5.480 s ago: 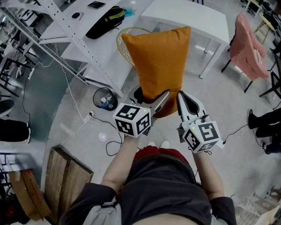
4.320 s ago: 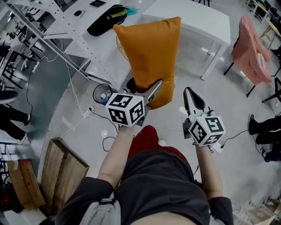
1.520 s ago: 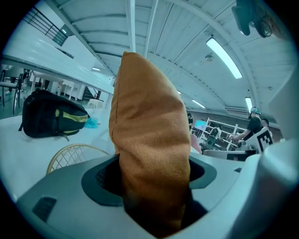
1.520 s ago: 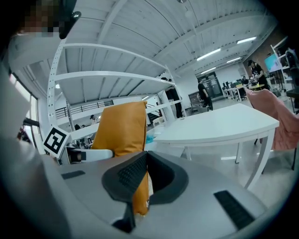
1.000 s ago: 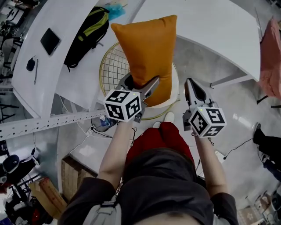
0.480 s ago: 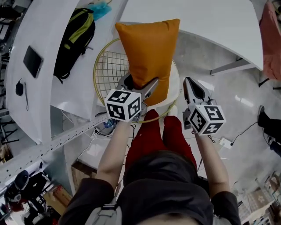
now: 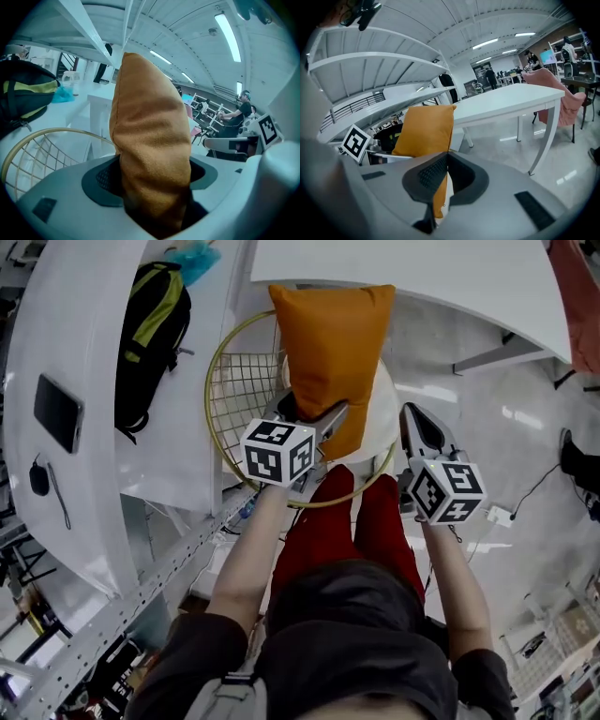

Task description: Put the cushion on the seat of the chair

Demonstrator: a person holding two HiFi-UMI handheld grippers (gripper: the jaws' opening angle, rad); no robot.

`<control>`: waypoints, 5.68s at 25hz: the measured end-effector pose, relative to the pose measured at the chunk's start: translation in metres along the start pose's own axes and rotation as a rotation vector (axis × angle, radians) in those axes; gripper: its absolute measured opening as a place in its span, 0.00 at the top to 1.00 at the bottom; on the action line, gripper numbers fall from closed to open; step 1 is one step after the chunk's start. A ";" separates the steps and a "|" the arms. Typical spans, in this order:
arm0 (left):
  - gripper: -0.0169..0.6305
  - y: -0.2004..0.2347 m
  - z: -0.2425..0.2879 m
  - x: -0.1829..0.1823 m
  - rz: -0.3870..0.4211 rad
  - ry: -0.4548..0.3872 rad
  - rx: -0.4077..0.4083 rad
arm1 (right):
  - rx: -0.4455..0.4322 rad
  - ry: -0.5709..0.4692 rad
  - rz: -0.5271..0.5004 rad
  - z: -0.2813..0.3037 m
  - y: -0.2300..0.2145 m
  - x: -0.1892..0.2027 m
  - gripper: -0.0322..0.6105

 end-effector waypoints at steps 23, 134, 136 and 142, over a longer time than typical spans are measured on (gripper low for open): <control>0.39 0.027 0.065 0.060 -0.005 0.252 0.081 | 0.055 0.149 0.030 0.054 -0.006 0.050 0.92; 0.85 0.063 0.134 0.023 0.045 0.223 -0.040 | 0.042 0.242 0.063 0.090 -0.024 0.075 0.93; 0.87 0.062 0.128 0.021 0.035 0.211 -0.041 | 0.039 0.234 0.060 0.088 -0.021 0.072 0.92; 0.95 0.056 0.113 0.009 0.021 0.172 -0.041 | 0.037 0.199 0.048 0.084 -0.016 0.060 0.92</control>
Point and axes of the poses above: the fingertips, and each gripper's own axes: z forward along the fingers, y to its left, x out of its underside, the point moved 1 cm from there along -z, backward along the fingers, and after that the axes turned 3 degrees about y, right-handed, at the moved point
